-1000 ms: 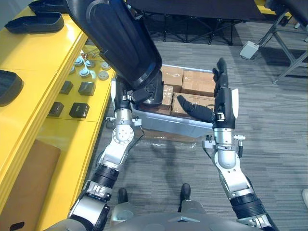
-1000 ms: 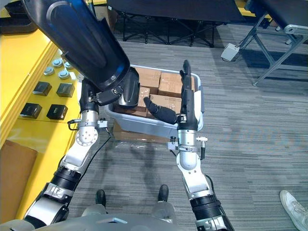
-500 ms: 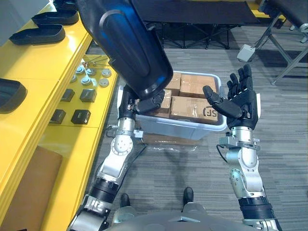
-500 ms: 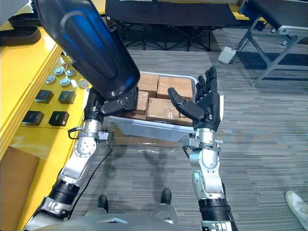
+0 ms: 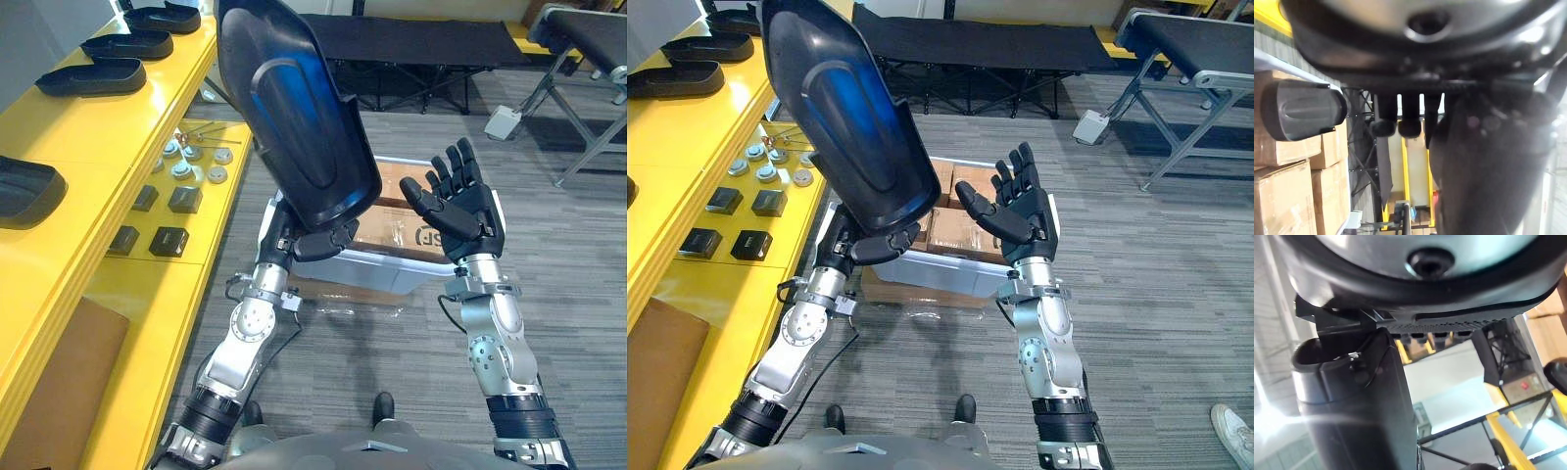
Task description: Walk over and take three plastic housings, then place them on the shelf
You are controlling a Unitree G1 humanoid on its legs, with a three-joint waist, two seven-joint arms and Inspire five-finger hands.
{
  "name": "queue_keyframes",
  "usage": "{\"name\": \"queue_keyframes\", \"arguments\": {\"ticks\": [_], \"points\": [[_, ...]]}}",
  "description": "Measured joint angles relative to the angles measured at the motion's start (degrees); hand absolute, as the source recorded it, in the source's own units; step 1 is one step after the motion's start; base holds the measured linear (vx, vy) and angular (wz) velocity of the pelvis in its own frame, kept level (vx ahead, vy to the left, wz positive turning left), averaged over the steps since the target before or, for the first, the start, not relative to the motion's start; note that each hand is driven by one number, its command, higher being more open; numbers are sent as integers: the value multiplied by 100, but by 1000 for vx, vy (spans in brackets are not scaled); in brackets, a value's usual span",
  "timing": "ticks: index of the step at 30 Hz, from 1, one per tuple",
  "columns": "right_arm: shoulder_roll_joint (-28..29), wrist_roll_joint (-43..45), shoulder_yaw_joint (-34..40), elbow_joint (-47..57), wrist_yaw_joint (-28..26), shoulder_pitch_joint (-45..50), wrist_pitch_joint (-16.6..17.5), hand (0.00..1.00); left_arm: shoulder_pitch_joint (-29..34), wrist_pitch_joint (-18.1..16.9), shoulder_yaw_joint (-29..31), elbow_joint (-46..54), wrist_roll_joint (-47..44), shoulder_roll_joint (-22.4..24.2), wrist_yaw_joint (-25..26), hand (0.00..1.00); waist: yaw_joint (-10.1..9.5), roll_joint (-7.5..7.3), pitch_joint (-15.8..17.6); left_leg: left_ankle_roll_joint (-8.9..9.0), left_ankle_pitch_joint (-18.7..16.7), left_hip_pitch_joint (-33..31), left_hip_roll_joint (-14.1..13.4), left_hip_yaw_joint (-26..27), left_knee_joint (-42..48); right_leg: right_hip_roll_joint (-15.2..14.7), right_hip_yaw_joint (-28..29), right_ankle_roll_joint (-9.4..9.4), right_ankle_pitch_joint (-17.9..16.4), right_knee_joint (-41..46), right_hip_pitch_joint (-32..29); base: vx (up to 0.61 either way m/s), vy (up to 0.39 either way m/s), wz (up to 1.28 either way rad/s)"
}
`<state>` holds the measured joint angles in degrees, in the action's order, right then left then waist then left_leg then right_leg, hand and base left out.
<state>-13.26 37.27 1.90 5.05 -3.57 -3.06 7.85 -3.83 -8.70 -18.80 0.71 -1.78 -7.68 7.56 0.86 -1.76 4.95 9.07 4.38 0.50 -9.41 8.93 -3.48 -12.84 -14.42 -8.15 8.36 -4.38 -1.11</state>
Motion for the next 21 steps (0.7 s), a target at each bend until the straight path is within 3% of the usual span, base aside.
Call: {"name": "queue_keyframes", "arguments": {"ticks": [7, 18, 21], "points": [[-7, 0, -127, -300, -96, -383, -310, 100, -2, -4, -151, -2, 18, -4, -42, 0, -54, -51, -100, -5, 90, 9, 0, -63, -111, 1, -72, 0, 0, 0, 12, -4, -2, 4], [-84, -5, -490, -1034, -227, -1144, -1173, 100, 0, -7, -435, -221, 75, -144, -2, 0, -88, -109, -137, -7, 131, 5, 1, -141, -124, 1, -126, -5, 6, -3, 64, -7, -3, 3], [-219, -9, -563, -1264, -333, -1254, -1363, 100, 0, -3, -502, -371, 76, -234, 7, 0, -180, -143, -153, -7, 131, -6, 1, -156, -121, 1, -136, -5, 6, -5, 66, -3, -2, 1]]}}
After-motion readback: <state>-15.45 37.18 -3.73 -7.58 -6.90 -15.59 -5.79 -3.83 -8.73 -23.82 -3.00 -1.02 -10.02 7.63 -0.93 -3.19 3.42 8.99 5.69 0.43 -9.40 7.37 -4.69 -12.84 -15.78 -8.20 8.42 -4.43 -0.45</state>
